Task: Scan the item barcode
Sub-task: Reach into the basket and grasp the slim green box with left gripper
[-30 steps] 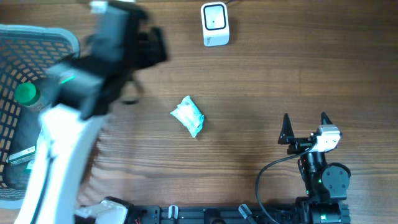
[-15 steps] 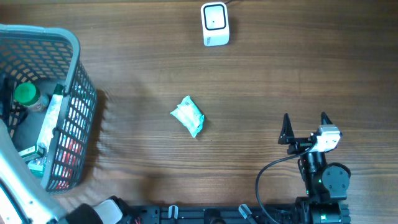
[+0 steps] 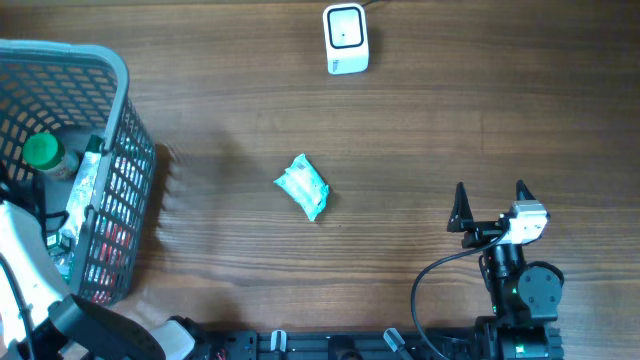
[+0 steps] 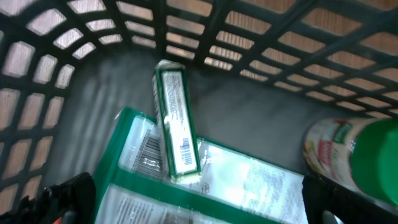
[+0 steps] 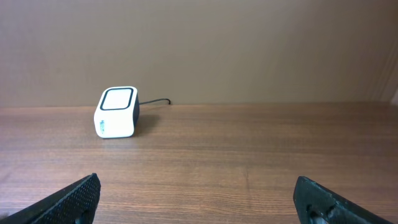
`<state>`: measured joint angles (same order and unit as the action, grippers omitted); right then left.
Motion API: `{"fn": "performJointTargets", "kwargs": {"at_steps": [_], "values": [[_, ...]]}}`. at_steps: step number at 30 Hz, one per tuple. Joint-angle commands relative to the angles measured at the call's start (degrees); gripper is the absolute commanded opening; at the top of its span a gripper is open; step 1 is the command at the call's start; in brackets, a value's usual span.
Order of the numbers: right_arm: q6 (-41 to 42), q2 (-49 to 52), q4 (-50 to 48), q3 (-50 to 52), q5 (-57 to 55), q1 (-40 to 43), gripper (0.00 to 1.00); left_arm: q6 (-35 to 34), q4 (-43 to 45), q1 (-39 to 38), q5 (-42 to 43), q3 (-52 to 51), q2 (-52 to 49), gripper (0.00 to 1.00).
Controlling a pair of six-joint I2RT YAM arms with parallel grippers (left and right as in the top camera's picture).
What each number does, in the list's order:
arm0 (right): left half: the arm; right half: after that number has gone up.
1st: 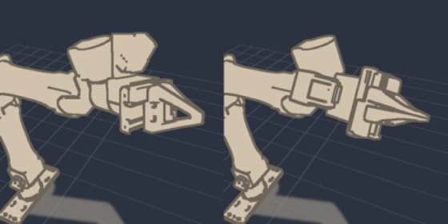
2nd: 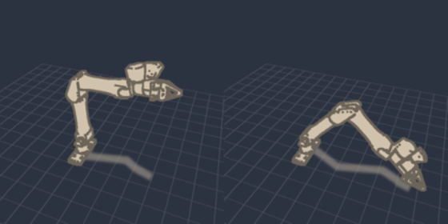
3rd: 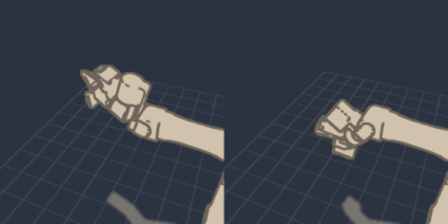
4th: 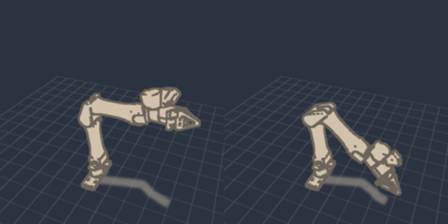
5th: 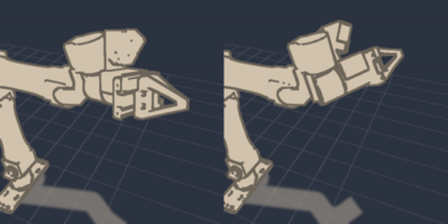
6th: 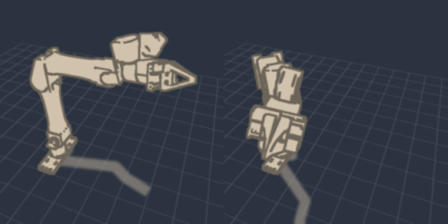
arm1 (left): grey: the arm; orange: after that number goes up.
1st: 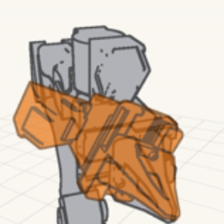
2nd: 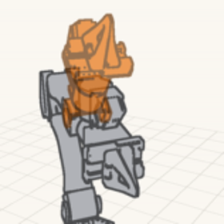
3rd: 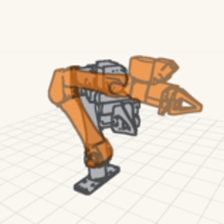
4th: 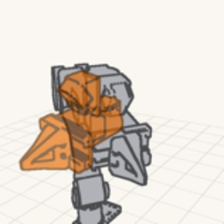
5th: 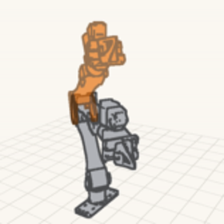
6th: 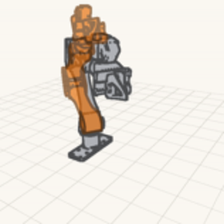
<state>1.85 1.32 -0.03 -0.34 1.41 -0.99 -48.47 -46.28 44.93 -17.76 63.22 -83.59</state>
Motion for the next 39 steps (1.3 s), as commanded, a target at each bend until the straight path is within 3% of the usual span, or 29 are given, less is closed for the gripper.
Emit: {"fn": "performJointTargets", "kwargs": {"at_steps": [1,6,18,27,34,39], "values": [[0.52,0.02,-0.2,0.02,-0.52,-0.33,1.0,5.16,5.53,0.35,-2.03,-5.44,-0.02,1.0],[0.5,0.02,-0.2,0.02,-0.52,-0.33,1.0,6.08,7.58,0.37,-6.21,-7.04,-1.42,1.0],[0.52,0.02,-0.2,0.02,-0.52,-0.33,1.0,6.32,10.78,3.15,-5.9,-7.04,-12.5,0.98],[0.5,0.02,-0.2,0.02,-0.52,-0.33,1.0,6.32,12.33,3.15,-5.7,-7.04,-12.48,0.53],[0.52,0.02,-0.2,0.02,-0.5,-0.33,1.0,6.29,13.77,3.15,-5.68,-7.04,-12.55,0.52],[0.5,0.02,-0.2,0.02,-0.52,-0.33,1.0,6.29,13.97,3.15,-5.68,-7.04,-12.55,0.36]]}}
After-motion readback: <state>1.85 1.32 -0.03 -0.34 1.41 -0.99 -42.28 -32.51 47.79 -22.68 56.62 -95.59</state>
